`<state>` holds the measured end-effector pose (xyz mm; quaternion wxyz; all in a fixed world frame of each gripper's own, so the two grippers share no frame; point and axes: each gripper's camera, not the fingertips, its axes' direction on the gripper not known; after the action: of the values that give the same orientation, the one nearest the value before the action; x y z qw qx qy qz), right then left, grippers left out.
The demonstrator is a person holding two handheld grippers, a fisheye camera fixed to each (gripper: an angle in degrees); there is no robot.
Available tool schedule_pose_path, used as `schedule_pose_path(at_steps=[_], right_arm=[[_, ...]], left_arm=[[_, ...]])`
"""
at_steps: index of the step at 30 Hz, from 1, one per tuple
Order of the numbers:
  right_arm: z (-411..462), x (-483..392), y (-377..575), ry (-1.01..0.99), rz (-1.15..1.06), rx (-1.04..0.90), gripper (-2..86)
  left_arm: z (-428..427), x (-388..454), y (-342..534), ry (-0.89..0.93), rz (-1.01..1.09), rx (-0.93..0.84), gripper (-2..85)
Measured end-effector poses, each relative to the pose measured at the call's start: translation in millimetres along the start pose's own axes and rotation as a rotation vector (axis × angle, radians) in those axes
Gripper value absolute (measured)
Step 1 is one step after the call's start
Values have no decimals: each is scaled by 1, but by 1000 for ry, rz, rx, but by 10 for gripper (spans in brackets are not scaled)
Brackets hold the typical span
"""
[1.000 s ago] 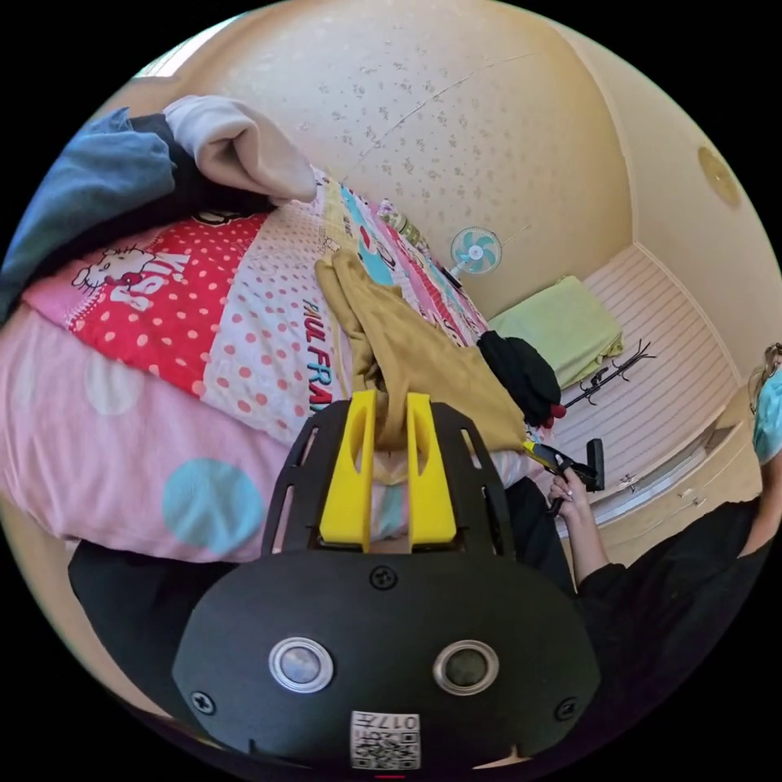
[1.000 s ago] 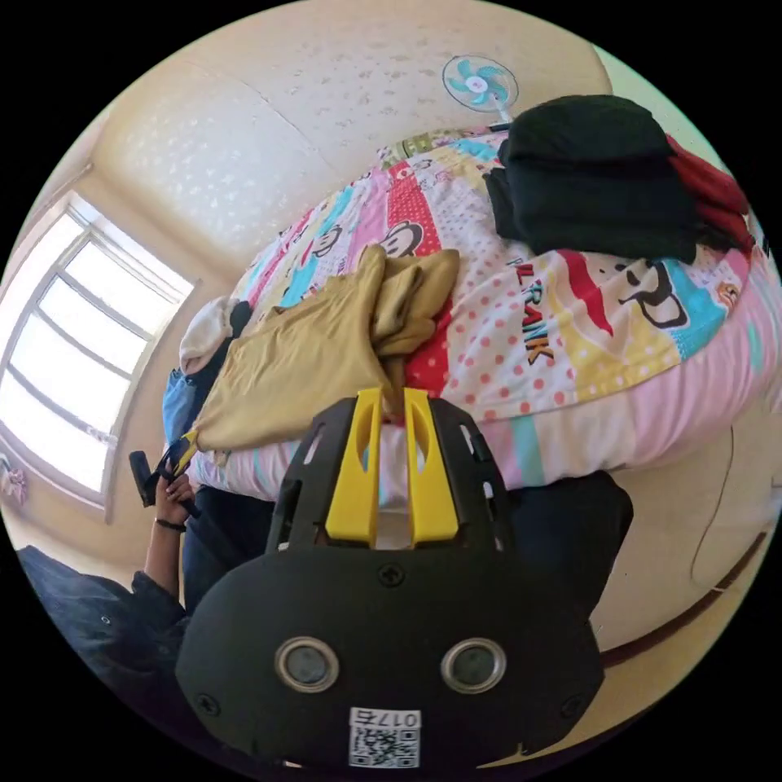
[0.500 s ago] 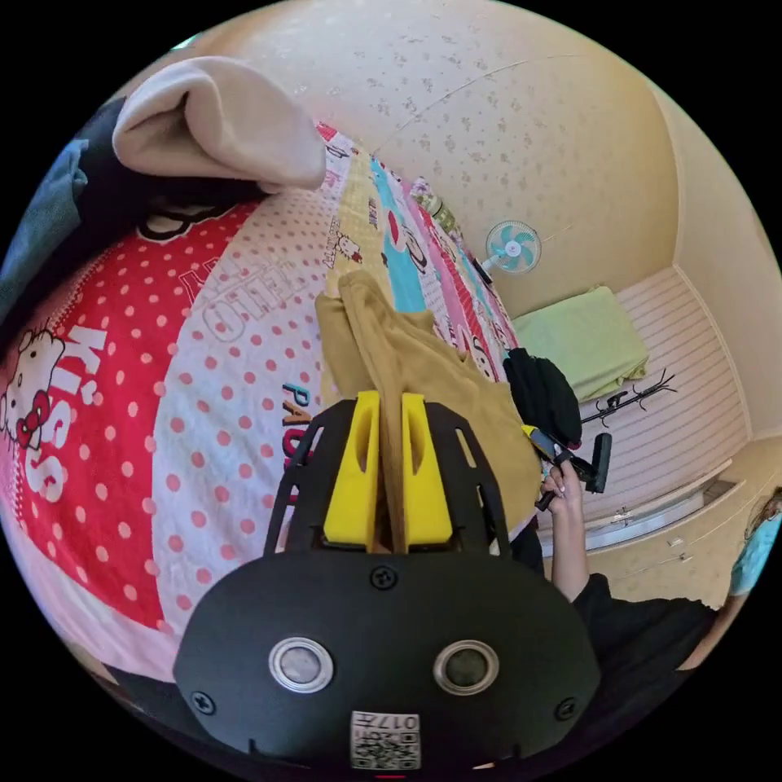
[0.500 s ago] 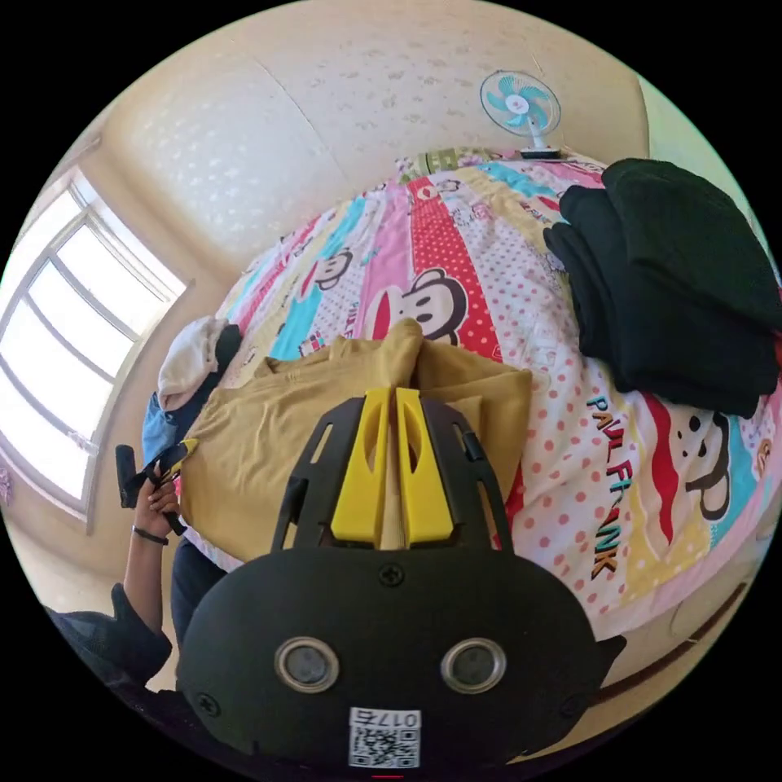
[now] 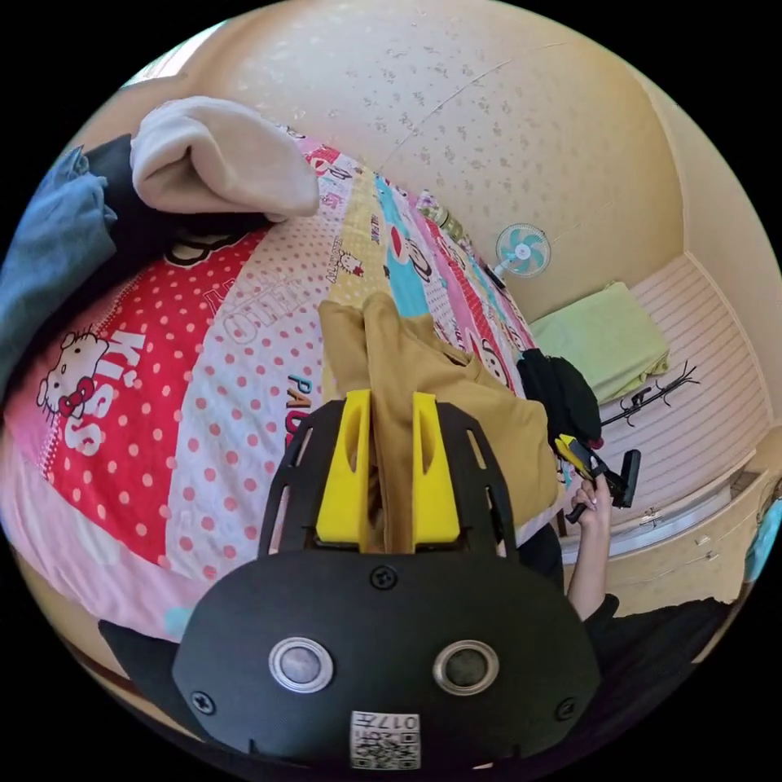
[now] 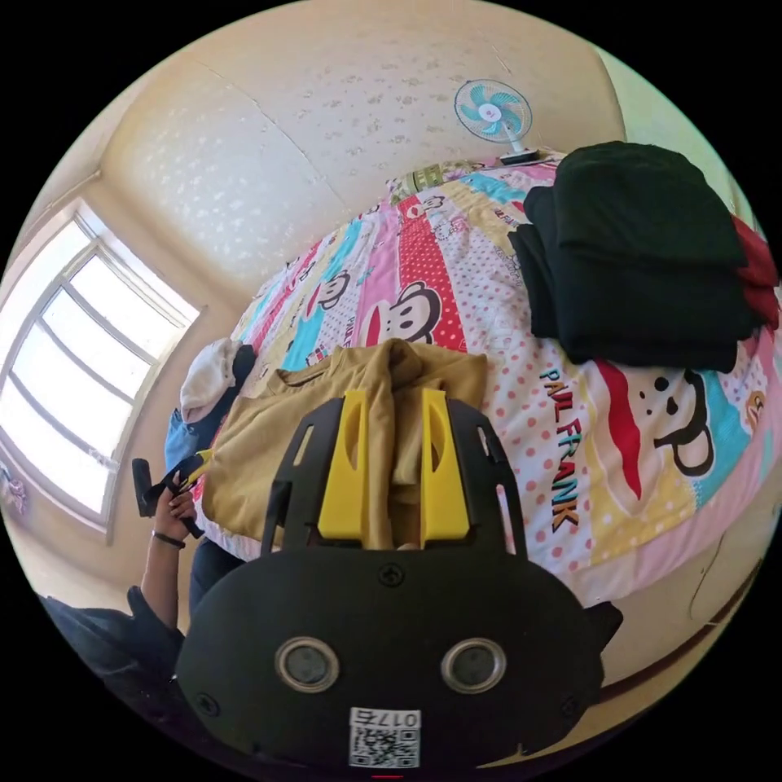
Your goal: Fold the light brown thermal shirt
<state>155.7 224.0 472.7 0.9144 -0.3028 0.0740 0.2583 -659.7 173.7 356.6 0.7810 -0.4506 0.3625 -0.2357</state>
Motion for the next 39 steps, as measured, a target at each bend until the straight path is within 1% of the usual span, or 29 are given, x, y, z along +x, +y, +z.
schedule_pose_path(at_steps=[2, 3, 5, 6, 8, 9, 10, 11, 12, 14, 16, 17, 18, 19, 20, 21, 22, 23, 24, 26, 28, 30, 32, 33, 34, 35, 37, 39], right_arm=[[12, 2, -30, -82, -2, -45, 104], [18, 2, -40, -90, -2, -68, 107], [62, 4, -74, -38, 28, -202, 113], [77, 5, -81, -24, 37, -257, 114], [135, 1, -87, -34, 26, -486, 92], [142, -3, -84, -37, 7, -511, 78], [139, -14, -76, -6, -24, -481, 60], [119, -27, -67, 29, -58, -396, 51], [106, -33, -63, 29, -77, -348, 49], [47, -58, -51, -72, -160, -121, 44], [14, -72, -52, -151, -225, 20, 44], [4, -77, -58, -171, -241, 73, 46], [4, -78, -62, -163, -236, 86, 47], [13, -75, -72, -106, -202, 74, 51], [35, -66, -82, -13, -135, -11, 57], [49, -60, -86, 31, -91, -79, 63], [73, -45, -87, 99, 5, -224, 75], [79, -39, -77, 115, 62, -275, 82], [75, -40, -69, 100, 58, -258, 85], [36, -69, -23, 21, -65, -117, 77], [14, -94, 17, 12, -170, -73, 71], [7, -110, 62, 37, -273, -93, 63], [32, -94, 113, 275, -261, -299, 35], [29, -88, 124, 253, -245, -256, 25], [13, -75, 133, 175, -146, -165, 18], [7, -70, 127, 132, -80, -210, 13], [0, -78, 110, 146, -74, -283, 9], [-15, -87, 105, 144, -72, -221, 8]], left_arm=[[-8, 8, -6, -30, 47, 65, 87], [-12, 15, -15, -47, 87, 111, 87], [-8, 28, -36, -53, 156, 135, 88], [6, 35, -54, -67, 193, 101, 95], [44, 38, -81, -131, 193, -22, 99], [77, 36, -93, -189, 179, -149, 69], [109, 35, -99, -264, 150, -278, 10], [120, 36, -99, -301, 146, -312, 8], [130, 44, -98, -329, 186, -319, 5], [118, 64, -93, -323, 257, -217, 1], [78, 85, -85, -243, 338, 26, -2], [69, 86, -83, -222, 342, 87, -2], [56, 83, -81, -183, 318, 185, -3], [51, 72, -81, -157, 266, 243, -4], [53, 65, -81, -154, 236, 252, -3], [62, 48, -84, -158, 181, 224, -1], [76, 27, -85, -152, 141, 133, 3], [82, 15, -83, -146, 102, 81, 6], [88, -8, -74, -127, 20, 12, 14], [77, -28, -47, -81, 3, 26, 38], [53, -44, 2, -106, -3, 58, 80], [47, -51, 39, -110, -18, 1, 103], [49, -53, 76, -57, -50, -48, 116], [50, -52, 97, -23, -55, -42, 114], [49, -51, 112, -18, -70, -18, 107], [49, -51, 117, -22, -82, -4, 101], [55, -56, 126, 0, -162, 7, 81], [63, -58, 122, 38, -223, -38, 64]])
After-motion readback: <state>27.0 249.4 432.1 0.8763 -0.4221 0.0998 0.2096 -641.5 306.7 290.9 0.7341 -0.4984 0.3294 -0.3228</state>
